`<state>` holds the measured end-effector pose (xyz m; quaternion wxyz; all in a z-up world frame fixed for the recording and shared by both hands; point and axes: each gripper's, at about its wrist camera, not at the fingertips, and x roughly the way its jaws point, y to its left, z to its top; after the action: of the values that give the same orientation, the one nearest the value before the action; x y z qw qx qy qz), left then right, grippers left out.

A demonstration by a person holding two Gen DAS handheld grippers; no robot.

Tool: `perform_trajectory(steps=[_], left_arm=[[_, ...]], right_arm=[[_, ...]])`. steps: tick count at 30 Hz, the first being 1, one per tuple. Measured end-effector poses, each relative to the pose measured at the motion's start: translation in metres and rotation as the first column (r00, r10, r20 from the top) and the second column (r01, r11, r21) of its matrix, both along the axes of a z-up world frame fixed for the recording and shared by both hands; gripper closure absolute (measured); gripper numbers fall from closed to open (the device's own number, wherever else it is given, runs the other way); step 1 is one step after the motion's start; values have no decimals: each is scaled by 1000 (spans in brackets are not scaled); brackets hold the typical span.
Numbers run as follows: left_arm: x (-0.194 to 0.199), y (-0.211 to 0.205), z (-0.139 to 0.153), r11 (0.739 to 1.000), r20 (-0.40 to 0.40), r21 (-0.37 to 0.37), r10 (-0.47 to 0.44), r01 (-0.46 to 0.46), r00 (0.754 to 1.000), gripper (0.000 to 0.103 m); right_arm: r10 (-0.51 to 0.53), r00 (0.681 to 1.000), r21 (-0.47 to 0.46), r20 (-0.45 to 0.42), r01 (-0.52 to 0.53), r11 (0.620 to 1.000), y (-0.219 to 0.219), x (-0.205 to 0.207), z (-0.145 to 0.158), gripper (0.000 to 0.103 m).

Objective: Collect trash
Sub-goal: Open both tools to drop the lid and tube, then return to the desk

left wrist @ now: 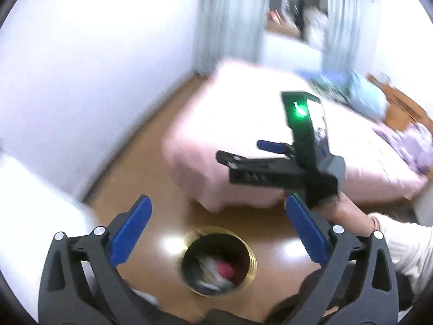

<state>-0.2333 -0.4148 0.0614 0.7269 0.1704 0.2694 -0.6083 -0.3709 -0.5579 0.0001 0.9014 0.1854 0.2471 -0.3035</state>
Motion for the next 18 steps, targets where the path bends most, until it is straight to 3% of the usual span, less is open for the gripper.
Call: perform_trajectory(steps=[1,4,8,10,13,14,16,17,18], left_arm=[[7,16,15,999,26,-15,47,-47,999,6],[34,74,47,967,115,-35,253,-251,961,6],[78,179,68,867,136,-23,497,-498,857,6],[96,235,69,789,142,-14,609,-614,780,6],[124,340,63,596,142,12,794,-803,591,6],[132,373,59,539,123,24,834,-842,538,6],[146,426,47,458,60,60,885,-887,461,6],[155,458,39,409,11,79,912,-909,411,6],[163,483,32,377,-27,88,926,-922,376,6]], right_arm=[[57,998,-71,29,-55,996,20,14,25,7],[226,973,-155,56,-215,964,74,56,66,7],[446,895,-139,24,-439,888,144,114,83,7],[540,841,-121,27,-534,837,181,139,83,7],[630,776,-111,23,-624,773,226,163,83,7],[645,764,-108,16,-640,761,237,173,81,7],[689,725,-65,3,-688,723,262,201,79,7],[704,710,-45,4,-703,709,269,209,77,7],[724,689,-20,4,-724,689,278,218,75,7]])
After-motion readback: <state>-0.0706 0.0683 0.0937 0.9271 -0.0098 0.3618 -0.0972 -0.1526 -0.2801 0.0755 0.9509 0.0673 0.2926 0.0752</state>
